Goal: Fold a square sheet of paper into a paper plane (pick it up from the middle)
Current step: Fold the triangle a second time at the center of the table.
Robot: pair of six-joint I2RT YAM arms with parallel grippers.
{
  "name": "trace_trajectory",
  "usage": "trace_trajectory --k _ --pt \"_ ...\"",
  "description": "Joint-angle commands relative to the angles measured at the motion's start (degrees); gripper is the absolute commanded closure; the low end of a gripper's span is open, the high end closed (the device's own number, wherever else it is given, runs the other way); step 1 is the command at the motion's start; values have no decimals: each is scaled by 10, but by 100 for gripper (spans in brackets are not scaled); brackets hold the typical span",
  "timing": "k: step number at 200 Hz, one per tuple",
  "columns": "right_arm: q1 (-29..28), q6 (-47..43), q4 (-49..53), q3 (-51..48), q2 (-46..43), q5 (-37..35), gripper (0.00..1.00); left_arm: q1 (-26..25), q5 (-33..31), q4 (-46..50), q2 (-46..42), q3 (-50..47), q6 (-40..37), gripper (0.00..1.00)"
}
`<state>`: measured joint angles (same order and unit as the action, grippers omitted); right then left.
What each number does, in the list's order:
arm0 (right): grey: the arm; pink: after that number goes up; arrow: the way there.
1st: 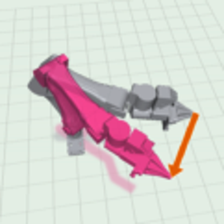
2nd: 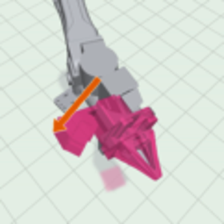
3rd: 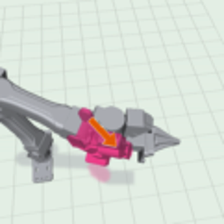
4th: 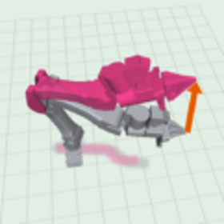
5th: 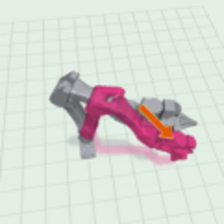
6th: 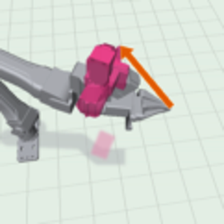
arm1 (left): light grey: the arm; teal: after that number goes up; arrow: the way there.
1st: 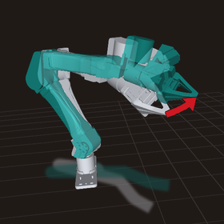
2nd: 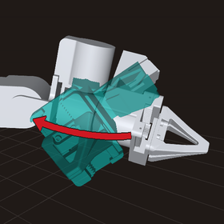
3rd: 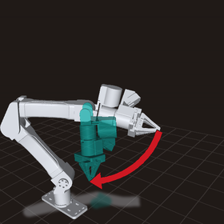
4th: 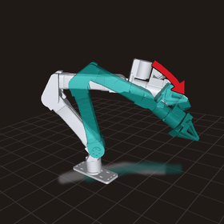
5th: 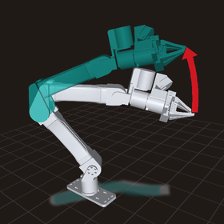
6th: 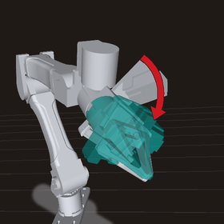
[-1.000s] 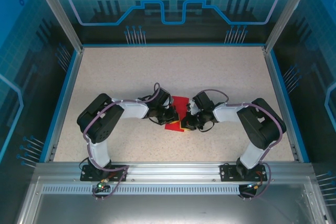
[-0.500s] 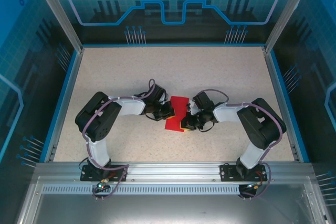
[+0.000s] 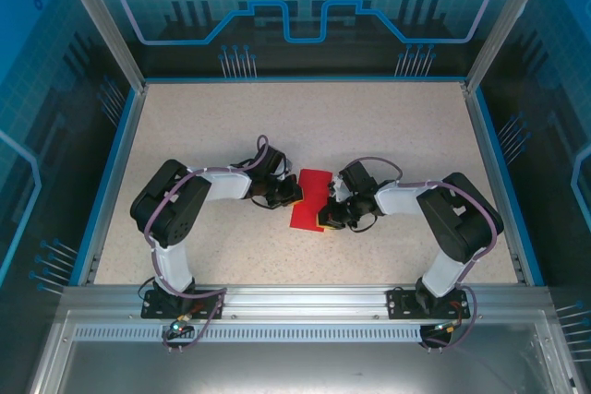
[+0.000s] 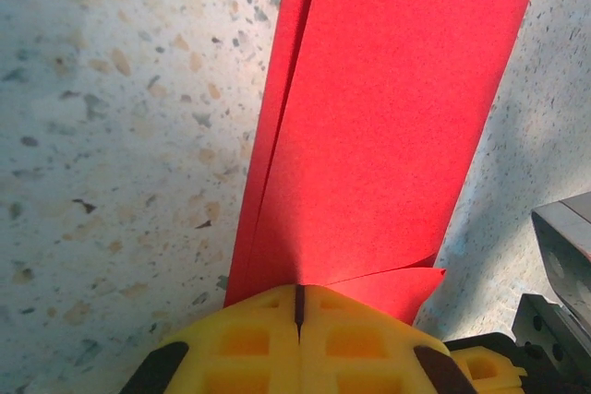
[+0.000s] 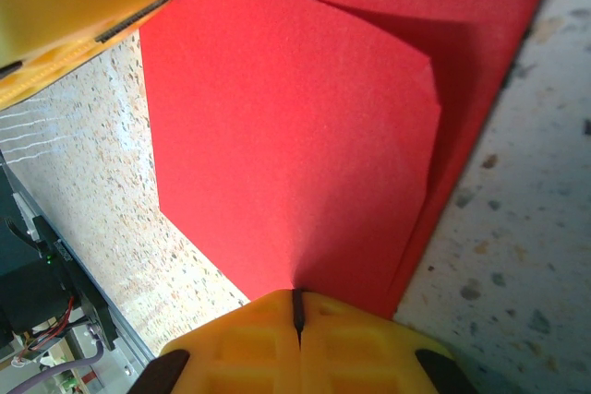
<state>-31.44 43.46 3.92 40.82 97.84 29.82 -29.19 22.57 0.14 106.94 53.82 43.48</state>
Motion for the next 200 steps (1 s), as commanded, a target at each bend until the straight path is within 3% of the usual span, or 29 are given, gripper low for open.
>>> trace_trajectory --k 1,104,171,200 --pt "5 -9 65 -30 25 -50 97 30 -59 16 24 -14 -29 100" --pt "5 -7 61 -29 25 -49 97 49 -48 25 14 9 -55 99" --pt "3 -3 53 -22 24 -47 97 49 -39 55 -81 16 -54 92" --pt "2 -4 55 -15 24 -47 97 36 -5 44 -104 3 -40 91"
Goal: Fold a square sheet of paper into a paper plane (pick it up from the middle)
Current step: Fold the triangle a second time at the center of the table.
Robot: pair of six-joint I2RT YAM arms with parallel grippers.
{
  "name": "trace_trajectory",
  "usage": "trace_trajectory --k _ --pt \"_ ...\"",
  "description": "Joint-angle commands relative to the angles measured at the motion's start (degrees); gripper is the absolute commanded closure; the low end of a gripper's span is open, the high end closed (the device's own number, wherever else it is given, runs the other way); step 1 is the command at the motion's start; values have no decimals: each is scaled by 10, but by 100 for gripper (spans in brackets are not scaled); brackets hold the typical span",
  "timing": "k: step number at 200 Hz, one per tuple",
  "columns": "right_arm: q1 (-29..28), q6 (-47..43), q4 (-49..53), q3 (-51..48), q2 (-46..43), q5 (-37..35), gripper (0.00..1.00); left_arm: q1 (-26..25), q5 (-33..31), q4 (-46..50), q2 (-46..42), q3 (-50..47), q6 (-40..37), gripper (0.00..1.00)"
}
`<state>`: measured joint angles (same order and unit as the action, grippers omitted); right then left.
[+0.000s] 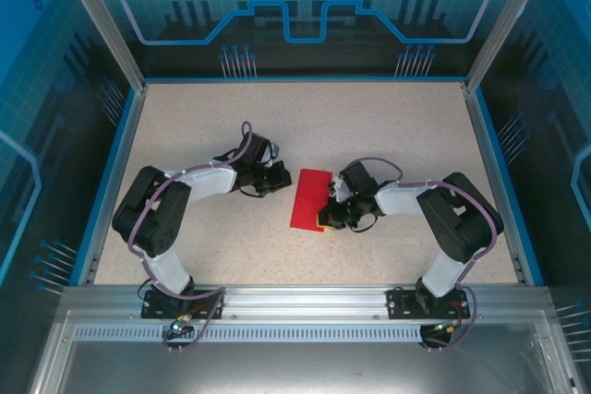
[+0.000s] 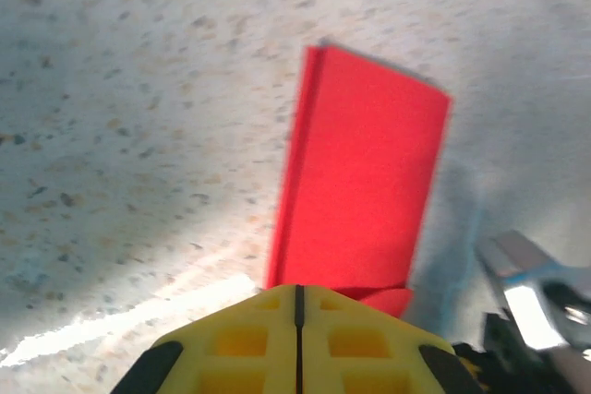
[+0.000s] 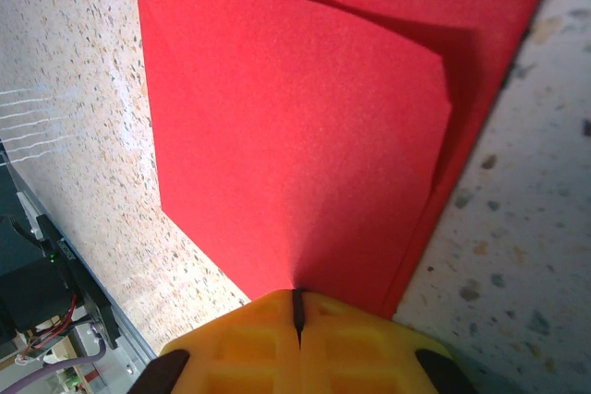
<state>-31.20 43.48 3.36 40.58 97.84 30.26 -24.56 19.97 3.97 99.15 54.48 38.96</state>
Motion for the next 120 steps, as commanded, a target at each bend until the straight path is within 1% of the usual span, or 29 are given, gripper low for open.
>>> trace_trajectory --k 1,24,42,69,120 --pt "0 -5 60 -12 24 -51 97 -11 22 6 -26 -3 5 91" --pt "-2 -4 62 -11 25 -51 97 -41 49 -6 -17 -6 8 91" --pt "-2 -4 61 -10 24 -52 96 -68 41 1 5 3 -8 92" --pt "-3 -3 62 -9 24 -51 96 -77 48 -20 45 3 1 94" --pt "-8 -2 64 10 3 -41 95 -77 -13 16 85 3 -12 98"
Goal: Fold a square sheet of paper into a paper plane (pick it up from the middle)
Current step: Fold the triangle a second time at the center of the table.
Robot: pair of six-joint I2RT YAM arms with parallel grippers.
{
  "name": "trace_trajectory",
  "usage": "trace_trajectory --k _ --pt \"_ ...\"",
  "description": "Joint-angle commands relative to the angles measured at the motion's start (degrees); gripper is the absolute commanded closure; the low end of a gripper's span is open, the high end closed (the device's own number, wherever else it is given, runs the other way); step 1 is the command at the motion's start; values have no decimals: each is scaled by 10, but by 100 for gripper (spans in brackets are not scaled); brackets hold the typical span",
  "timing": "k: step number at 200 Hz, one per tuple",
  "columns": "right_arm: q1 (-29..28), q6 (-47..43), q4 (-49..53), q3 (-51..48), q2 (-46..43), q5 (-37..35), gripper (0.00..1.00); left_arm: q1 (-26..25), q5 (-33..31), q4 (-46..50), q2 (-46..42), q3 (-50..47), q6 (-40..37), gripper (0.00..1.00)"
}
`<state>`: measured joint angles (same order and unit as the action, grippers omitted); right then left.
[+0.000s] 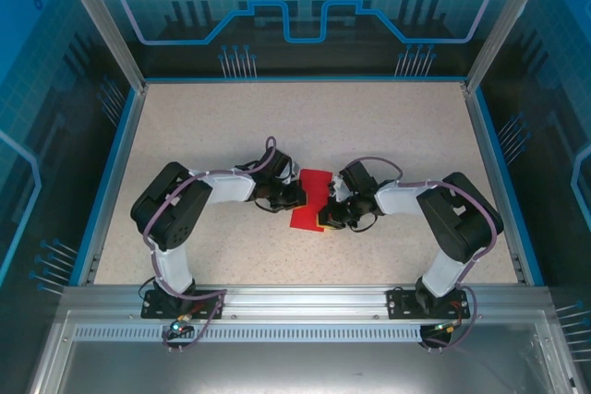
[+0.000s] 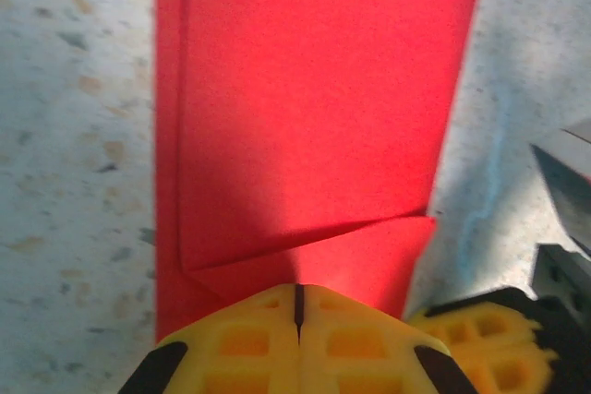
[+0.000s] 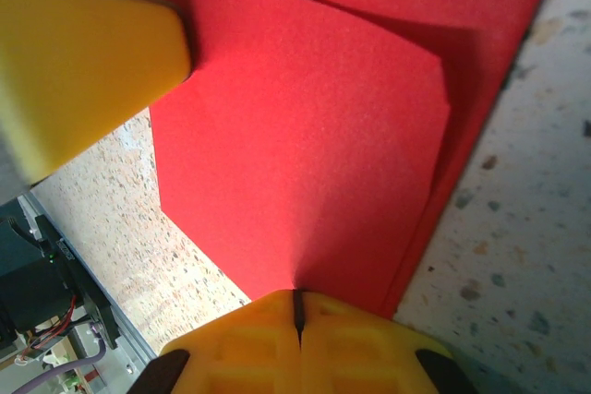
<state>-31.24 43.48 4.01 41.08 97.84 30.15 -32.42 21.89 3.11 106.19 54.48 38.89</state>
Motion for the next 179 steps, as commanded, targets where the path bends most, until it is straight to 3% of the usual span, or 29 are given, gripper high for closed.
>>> trace_trajectory --k 1,46,106,179 --pt "-8 -2 59 6 2 -40 95 2 -33 24 15 3 -12 98" --pt "-26 -1 76 54 -21 -49 94 2 -34 24 14 -6 -12 98" --pt "-35 12 64 109 33 -43 93 2 -27 19 15 -7 -8 98" --pt "-40 14 82 102 51 -64 93 2 -27 20 11 -10 -6 98"
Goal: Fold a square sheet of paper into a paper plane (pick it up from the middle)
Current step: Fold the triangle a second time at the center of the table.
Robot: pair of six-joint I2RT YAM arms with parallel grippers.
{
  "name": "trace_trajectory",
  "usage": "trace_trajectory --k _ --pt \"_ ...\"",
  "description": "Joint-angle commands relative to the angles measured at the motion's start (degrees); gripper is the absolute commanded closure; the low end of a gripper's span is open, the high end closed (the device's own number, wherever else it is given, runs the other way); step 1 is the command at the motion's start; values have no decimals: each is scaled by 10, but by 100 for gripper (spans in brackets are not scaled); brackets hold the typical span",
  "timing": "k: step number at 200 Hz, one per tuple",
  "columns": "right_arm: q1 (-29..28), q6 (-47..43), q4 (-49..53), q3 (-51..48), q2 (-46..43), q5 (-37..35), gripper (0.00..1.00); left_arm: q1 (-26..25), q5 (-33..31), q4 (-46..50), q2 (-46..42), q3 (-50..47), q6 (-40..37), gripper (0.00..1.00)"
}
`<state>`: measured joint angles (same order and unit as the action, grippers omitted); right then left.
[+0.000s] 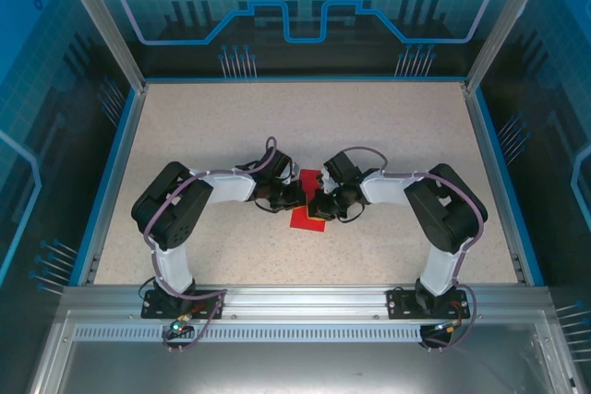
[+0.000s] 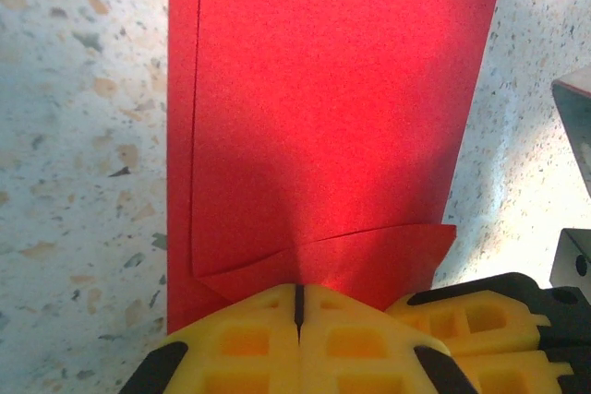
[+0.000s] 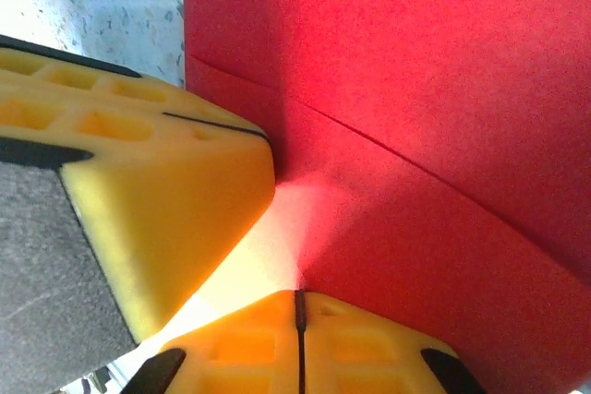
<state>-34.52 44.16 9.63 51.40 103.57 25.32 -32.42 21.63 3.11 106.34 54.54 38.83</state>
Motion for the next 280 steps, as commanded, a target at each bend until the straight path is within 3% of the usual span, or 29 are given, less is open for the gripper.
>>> trace_trajectory --k 1,29,68,120,178,223,258,280 --pt "-7 7 25 -2 -7 -15 93 2 -25 20 10 -10 -6 98" --pt "-7 18 -2 0 -32 3 93 2 -23 17 10 -12 -5 98" --pt "-2 36 -38 5 2 10 93 2 -18 12 12 -13 -1 98" --pt "-3 35 -4 -3 32 -23 94 1 -16 8 12 -16 2 98" --pt "-1 45 -35 -58 -46 8 93 1 -17 10 13 -15 3 98" --pt "9 39 -74 -105 -6 35 95 1 -19 12 14 -12 5 99" --pt "10 30 -94 -132 -58 52 93 1 -22 16 11 -13 4 99" --pt "10 11 -48 -128 -79 33 91 1 -23 16 13 -14 5 99"
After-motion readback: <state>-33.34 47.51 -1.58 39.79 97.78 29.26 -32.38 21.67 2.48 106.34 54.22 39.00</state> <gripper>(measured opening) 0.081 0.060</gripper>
